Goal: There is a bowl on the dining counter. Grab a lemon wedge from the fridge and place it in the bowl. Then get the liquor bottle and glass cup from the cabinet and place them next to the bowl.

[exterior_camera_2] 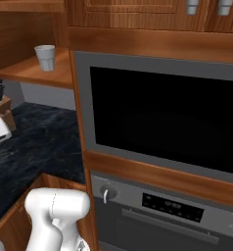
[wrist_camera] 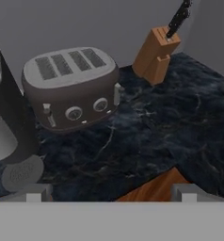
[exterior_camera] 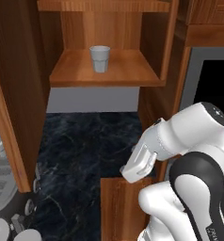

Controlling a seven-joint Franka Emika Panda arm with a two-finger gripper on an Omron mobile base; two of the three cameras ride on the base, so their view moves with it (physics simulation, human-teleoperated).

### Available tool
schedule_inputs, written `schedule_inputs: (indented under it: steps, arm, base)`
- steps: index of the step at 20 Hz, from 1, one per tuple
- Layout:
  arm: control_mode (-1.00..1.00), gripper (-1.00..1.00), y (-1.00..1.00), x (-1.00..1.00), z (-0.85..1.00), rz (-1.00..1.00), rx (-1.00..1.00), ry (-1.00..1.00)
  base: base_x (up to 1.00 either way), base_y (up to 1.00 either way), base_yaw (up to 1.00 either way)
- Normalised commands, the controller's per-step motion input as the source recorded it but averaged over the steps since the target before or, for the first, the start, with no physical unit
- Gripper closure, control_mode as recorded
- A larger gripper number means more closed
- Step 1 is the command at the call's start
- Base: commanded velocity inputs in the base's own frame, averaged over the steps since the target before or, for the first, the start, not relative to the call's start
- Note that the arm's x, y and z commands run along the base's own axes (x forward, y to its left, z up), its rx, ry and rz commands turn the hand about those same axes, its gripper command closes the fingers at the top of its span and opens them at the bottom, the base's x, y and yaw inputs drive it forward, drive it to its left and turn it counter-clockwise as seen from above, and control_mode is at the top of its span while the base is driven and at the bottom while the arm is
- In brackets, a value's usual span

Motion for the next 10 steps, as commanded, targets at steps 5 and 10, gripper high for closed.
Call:
schedule_inputs:
  steps: [5, 10]
  arm:
    - [1.0, -1.0, 0.0, 0.0, 0.0, 0.0, 0.0, 0.0]
    - [1.0, -1.0, 0.0, 0.0, 0.0, 0.0, 0.0, 0.0]
  base:
    - [0.68, 0.36, 0.24]
    - [0.69, 0.4, 0.17]
